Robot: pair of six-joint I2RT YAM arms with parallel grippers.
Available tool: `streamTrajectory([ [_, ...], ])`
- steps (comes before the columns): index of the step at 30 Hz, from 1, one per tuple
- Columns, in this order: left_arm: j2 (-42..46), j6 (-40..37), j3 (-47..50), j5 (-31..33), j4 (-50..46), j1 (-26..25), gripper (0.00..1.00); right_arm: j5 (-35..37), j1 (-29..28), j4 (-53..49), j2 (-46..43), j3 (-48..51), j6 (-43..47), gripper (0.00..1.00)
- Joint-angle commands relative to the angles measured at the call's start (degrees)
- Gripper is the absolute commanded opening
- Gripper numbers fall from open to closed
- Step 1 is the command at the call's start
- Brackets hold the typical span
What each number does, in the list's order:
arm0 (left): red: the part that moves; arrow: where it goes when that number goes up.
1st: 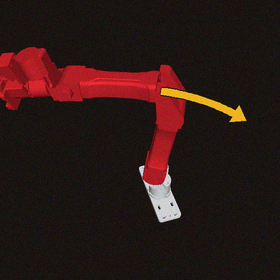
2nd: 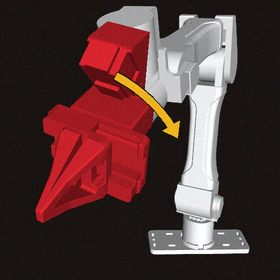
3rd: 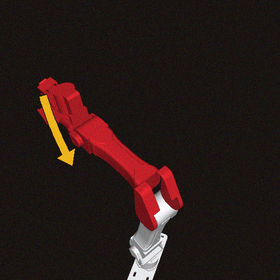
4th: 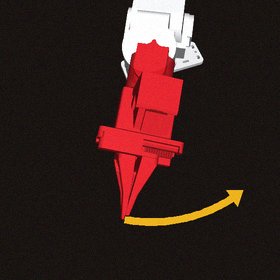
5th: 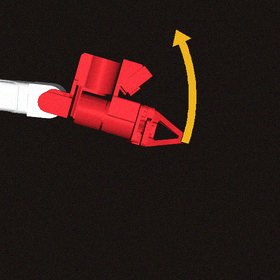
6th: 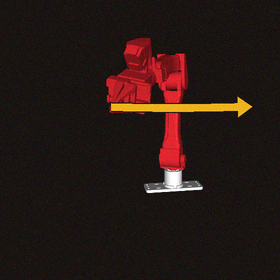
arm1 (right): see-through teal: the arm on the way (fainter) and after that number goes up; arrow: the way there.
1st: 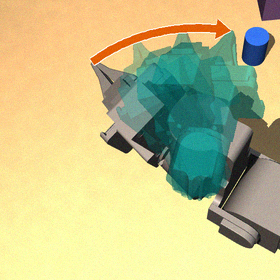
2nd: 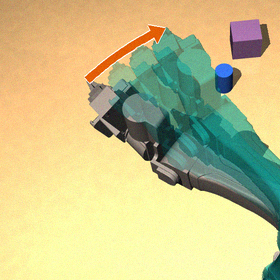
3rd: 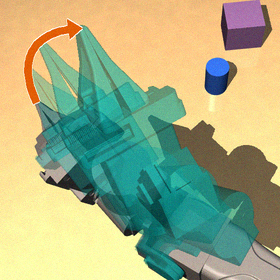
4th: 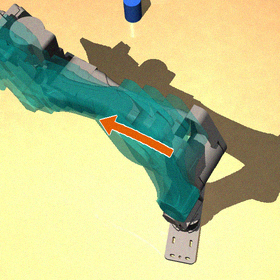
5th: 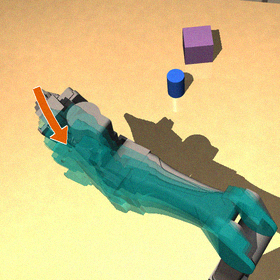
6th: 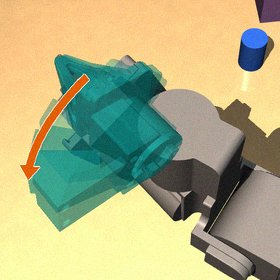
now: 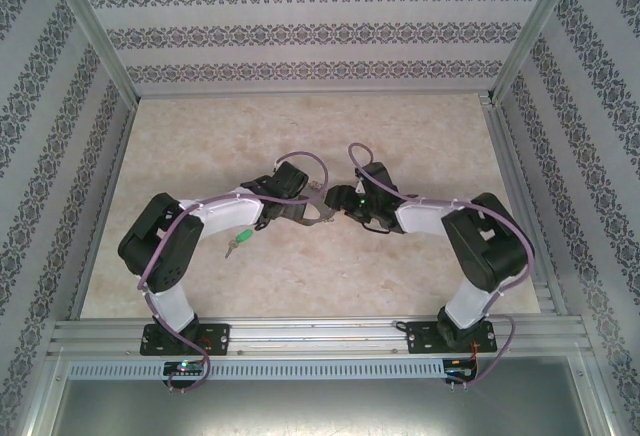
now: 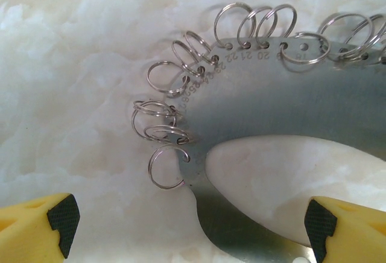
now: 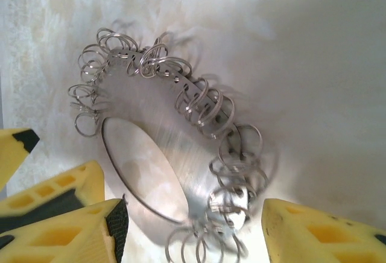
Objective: Put the keys on the keyring
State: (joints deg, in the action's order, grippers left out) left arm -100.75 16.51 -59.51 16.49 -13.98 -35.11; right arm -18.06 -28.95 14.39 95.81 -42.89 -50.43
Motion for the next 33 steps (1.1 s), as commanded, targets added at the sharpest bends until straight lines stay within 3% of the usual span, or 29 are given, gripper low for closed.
streamTrajectory([
  [1,3.1,0.3,-2.7,-1.4,-2.4,0.6,0.97,2.6,0.6,-1.2,-6.1,3.0,2.7,0.62],
  [6,6.9,0.8,-2.8,-6.8,-2.3,0.6,0.97,2.0,-0.5,-2.6,-11.9,7.4,3.7,0.62],
  [12,12.6,1.2,-0.6,-9.7,-3.5,0.7,0.98,3.7,-6.4,-10.6,-13.4,6.3,11.7,0.6],
  [20,17.7,2.3,1.7,-8.1,-4.4,1.8,1.0,2.5,-11.8,-9.5,-7.3,2.7,12.9,0.49],
  [33,18.0,2.4,1.8,-8.0,-4.5,3.1,1.0,3.3,-10.9,-8.7,1.6,-3.6,13.4,0.47],
])
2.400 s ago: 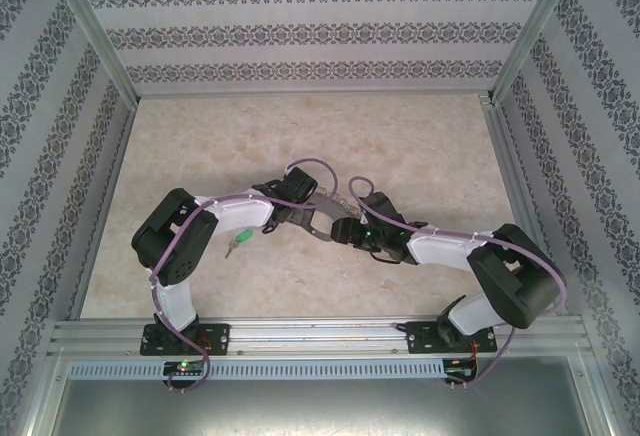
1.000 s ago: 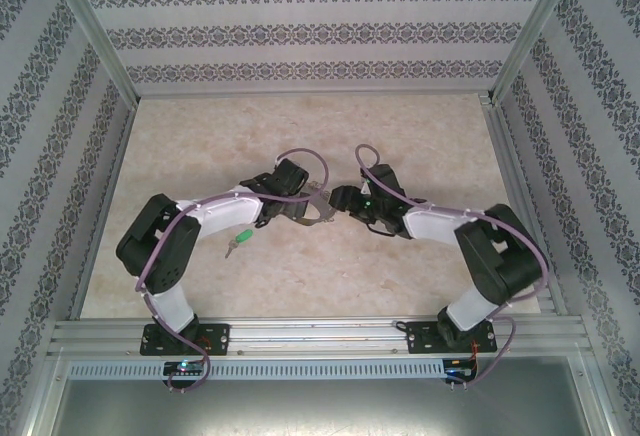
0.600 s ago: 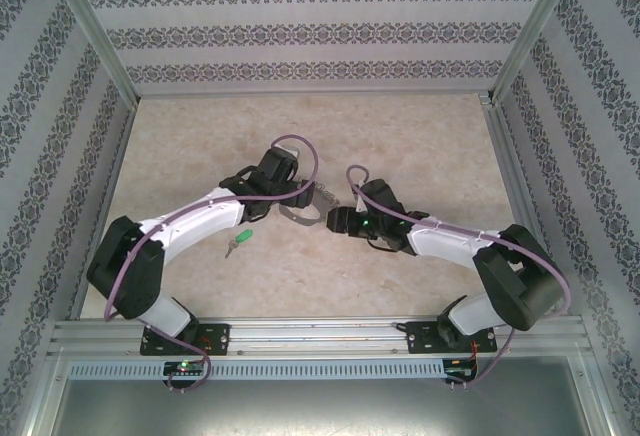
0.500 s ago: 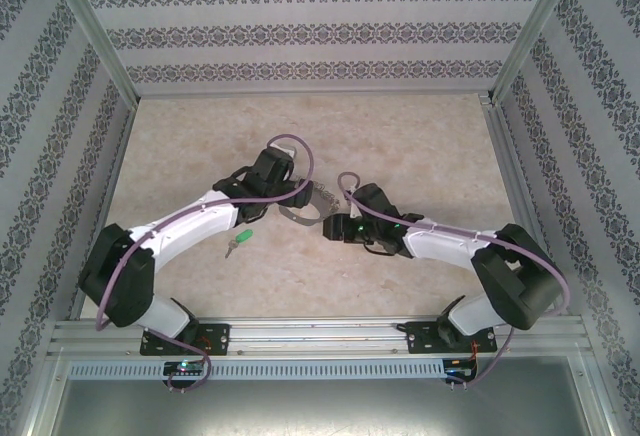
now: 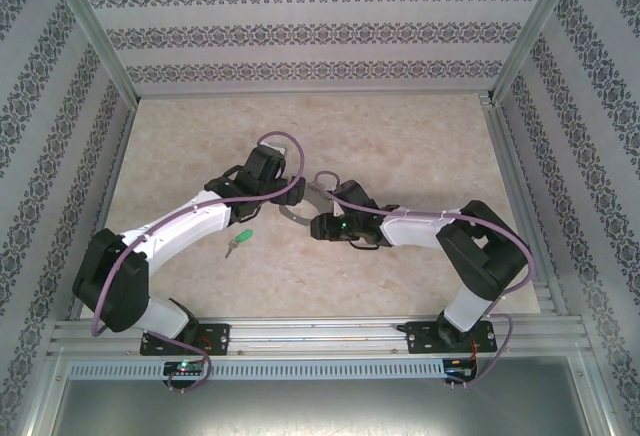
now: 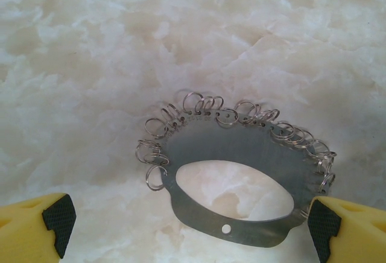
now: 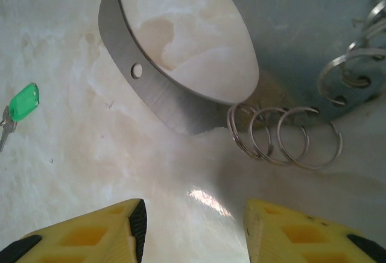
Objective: Put the keys on the keyring
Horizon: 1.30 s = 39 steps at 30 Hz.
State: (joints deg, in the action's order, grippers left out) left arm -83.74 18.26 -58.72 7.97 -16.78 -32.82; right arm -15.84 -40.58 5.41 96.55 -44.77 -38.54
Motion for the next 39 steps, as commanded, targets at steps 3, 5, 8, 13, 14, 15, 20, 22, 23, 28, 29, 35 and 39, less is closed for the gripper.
streamTrajectory([
  [3,1.5,0.7,1.5,0.5,-1.6,1.0,1.0,1.3,1.7,0.0,1.5,-2.0,1.5,0.47],
  [5,1.9,0.6,1.8,0.4,-1.5,1.1,1.0,1.3,2.2,0.1,1.5,-2.0,1.5,0.47],
  [8,2.4,0.7,1.9,0.3,-1.4,1.2,1.0,2.2,2.9,-0.3,1.4,-2.2,1.8,0.47],
  [13,2.6,0.7,2.2,0.0,-1.1,1.4,1.0,2.3,3.6,0.1,1.6,-2.7,1.7,0.47],
  [14,2.5,0.8,2.2,-0.1,-1.1,1.4,1.0,2.2,3.6,0.0,1.7,-3.0,1.7,0.47],
  [15,2.6,0.8,2.3,-0.1,-1.1,1.4,1.0,2.1,3.6,-0.1,1.8,-3.3,1.8,0.48],
  [20,2.7,0.9,2.4,-0.1,-1.0,1.4,1.0,1.8,3.7,-0.2,2.7,-4.2,2.0,0.47],
  [22,2.7,0.9,2.6,-0.1,-0.8,1.4,1.0,1.5,3.6,-0.1,3.0,-4.4,2.1,0.47],
  [23,2.7,0.9,2.6,-0.2,-0.8,1.3,1.0,1.5,3.6,0.0,3.3,-4.5,2.1,0.47],
  [28,2.5,1.0,2.7,-0.4,-0.5,1.4,1.0,1.4,3.6,0.1,3.9,-4.8,2.1,0.43],
  [29,2.4,1.0,2.7,-0.4,-0.4,1.4,1.0,1.6,3.6,0.0,4.0,-4.8,2.2,0.42],
  [35,2.4,1.1,2.7,-0.8,-0.3,1.4,1.0,2.3,3.5,-0.4,4.7,-5.4,2.7,0.37],
  [39,2.3,1.2,2.8,-1.0,-0.1,1.3,1.0,2.9,3.5,-0.8,5.1,-5.6,3.1,0.35],
])
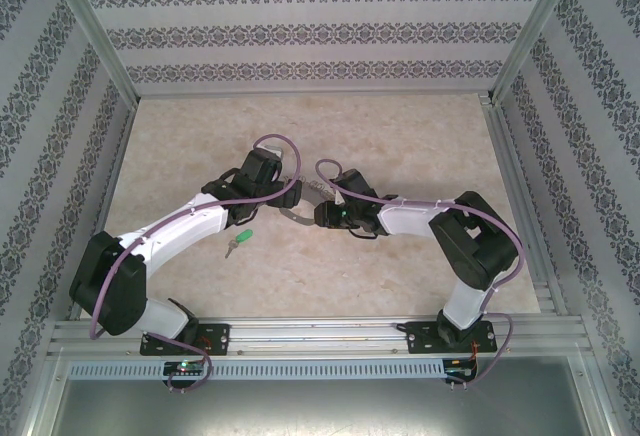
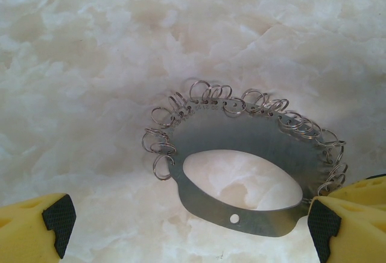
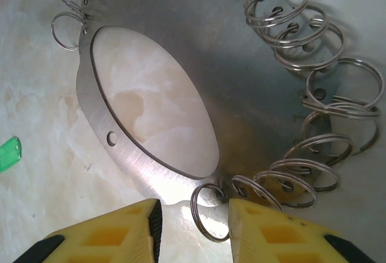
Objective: Put the keys on the keyring
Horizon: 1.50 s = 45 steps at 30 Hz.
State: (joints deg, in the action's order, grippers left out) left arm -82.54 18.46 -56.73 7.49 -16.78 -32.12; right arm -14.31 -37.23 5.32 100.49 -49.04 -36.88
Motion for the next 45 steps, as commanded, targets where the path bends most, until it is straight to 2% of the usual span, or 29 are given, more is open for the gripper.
streamTrajectory([
  [1,1.2,1.0,0.8,-0.6,-0.1,0.7,1.0,1.6,0.2,-0.8,1.2,-1.3,1.6,0.35],
  [11,1.2,1.1,0.8,-1.0,0.4,0.7,1.0,5.5,-0.4,-4.8,1.4,-2.9,5.1,0.35],
  [17,1.1,1.3,0.7,-1.0,0.5,0.7,1.0,8.0,-1.7,-8.1,2.2,-5.3,7.7,0.28],
  [24,1.2,1.2,0.7,-1.2,0.5,0.7,1.0,8.5,-2.2,-9.0,2.8,-6.2,8.4,0.23],
  [32,1.2,1.3,0.9,-1.1,0.4,0.7,1.0,8.7,-2.8,-9.0,2.4,-5.6,8.5,0.24],
  [42,1.4,1.5,0.9,-1.3,0.6,0.7,1.0,9.1,-2.8,-9.5,2.0,-5.5,8.9,0.03],
  [45,1.4,1.5,0.8,-1.4,0.5,0.7,1.0,9.4,-2.8,-9.7,1.6,-5.5,9.2,0.0],
])
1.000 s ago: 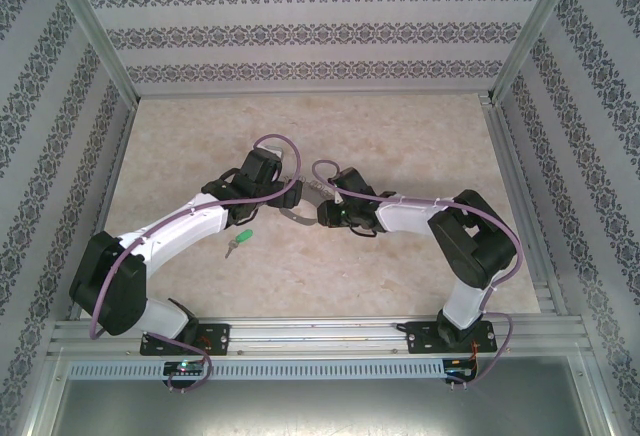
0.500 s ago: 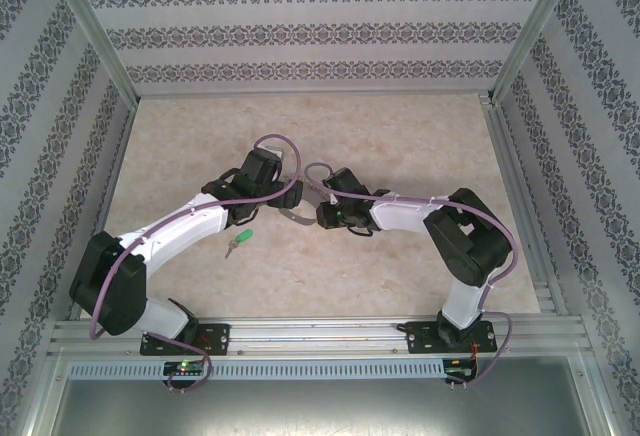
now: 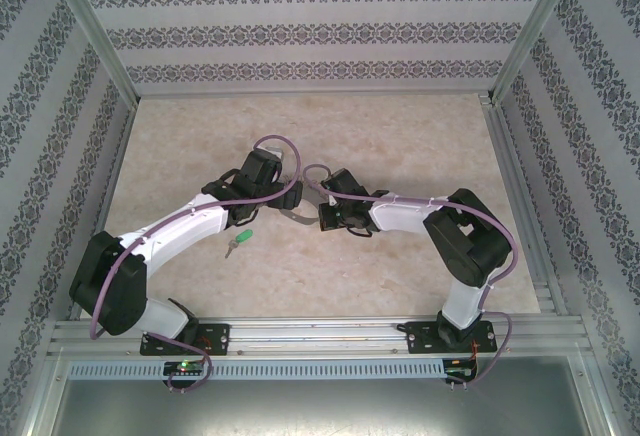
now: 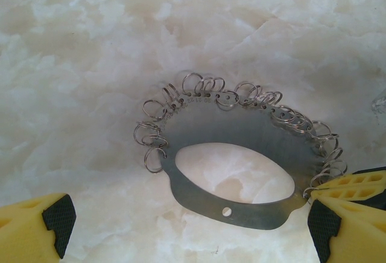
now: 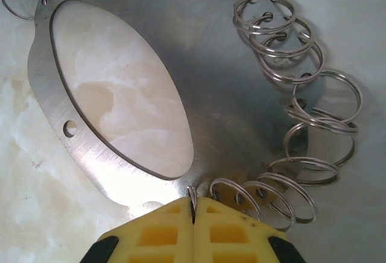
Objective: Put the keys on the keyring
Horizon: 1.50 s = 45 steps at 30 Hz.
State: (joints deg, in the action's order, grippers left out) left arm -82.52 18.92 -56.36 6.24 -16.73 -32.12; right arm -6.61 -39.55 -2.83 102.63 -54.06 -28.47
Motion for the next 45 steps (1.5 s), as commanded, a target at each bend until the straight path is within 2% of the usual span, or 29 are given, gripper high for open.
streamTrajectory([
  [1,1.3,1.0,0.5,-0.2,0.5,0.7,1.0,1.8,-0.5,-1.7,-0.7,-0.6,1.0,0.0],
  [7,1.4,1.3,0.0,-0.3,0.6,0.7,1.0,2.2,-0.3,-0.9,-3.3,-0.4,4.3,0.0],
  [19,4.3,-0.4,-6.2,-5.6,-2.1,3.0,1.0,0.3,1.9,5.1,-19.4,1.9,14.6,0.0],
  [27,7.6,-1.2,-10.2,-13.1,-1.8,3.5,1.0,-10.1,9.1,14.5,-30.7,6.4,15.9,0.0],
  [35,10.9,-1.9,-7.0,-22.9,4.3,3.5,1.0,-22.1,13.1,22.7,-31.9,7.9,11.4,0.0],
  [42,12.6,-1.1,-2.1,-31.1,12.0,3.5,0.83,-29.3,13.4,31.6,-30.1,11.0,7.8,0.0],
  [45,12.6,-0.4,-0.7,-35.0,15.5,3.8,0.74,-32.7,13.3,32.1,-29.2,11.0,7.2,0.0],
])
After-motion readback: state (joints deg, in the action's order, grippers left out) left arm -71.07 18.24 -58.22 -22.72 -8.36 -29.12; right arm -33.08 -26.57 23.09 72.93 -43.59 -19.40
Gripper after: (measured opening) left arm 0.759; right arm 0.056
